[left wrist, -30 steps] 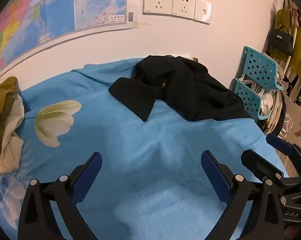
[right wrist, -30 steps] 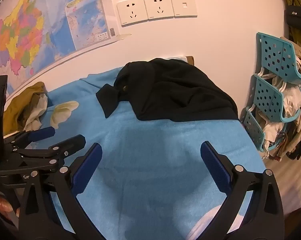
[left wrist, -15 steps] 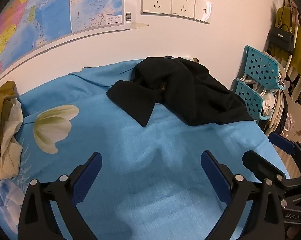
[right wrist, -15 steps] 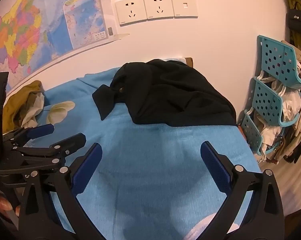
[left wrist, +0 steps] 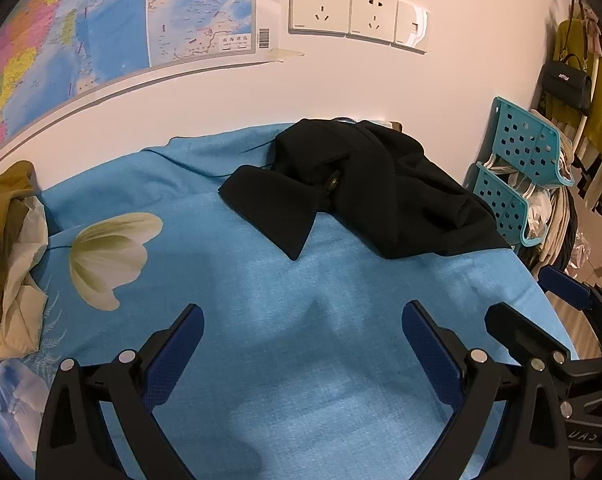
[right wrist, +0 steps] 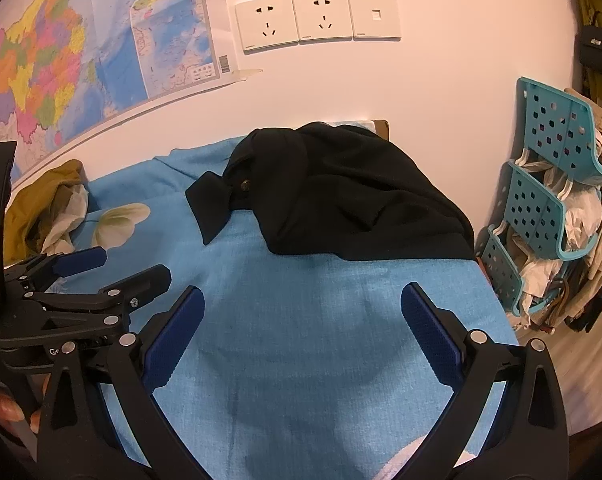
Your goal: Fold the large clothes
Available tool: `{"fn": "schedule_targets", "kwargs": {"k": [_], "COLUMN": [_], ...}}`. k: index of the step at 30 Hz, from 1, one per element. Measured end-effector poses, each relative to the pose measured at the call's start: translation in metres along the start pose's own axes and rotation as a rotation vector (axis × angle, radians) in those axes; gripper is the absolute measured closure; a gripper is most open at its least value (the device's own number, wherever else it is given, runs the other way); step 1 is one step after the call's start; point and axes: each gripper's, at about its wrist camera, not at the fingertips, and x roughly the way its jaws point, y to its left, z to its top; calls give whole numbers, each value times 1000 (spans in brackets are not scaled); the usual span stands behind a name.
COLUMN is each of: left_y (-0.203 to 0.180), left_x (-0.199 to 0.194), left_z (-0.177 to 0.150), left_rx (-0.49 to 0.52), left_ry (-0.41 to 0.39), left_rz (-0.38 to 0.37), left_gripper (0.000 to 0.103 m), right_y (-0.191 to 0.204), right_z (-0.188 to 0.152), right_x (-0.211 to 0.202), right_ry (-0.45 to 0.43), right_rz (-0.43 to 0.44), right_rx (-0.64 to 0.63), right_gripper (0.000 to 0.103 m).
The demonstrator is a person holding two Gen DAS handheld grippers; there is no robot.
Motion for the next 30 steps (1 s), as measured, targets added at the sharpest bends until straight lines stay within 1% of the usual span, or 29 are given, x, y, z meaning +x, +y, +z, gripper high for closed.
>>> {"fn": "schedule_targets", "kwargs": {"k": [30], "left_y": [3], "left_x": [-3], "left_z": [-2], "left_rx": [-21], "left_ry": [-7], "left_rz": [1], "left_gripper": [7], "right_y": [4], "right_z": [3], "right_x": [-2], "right_ry": [-4], "right_rz": [-1], "right_rx": [-9], "right_gripper": [6]}}
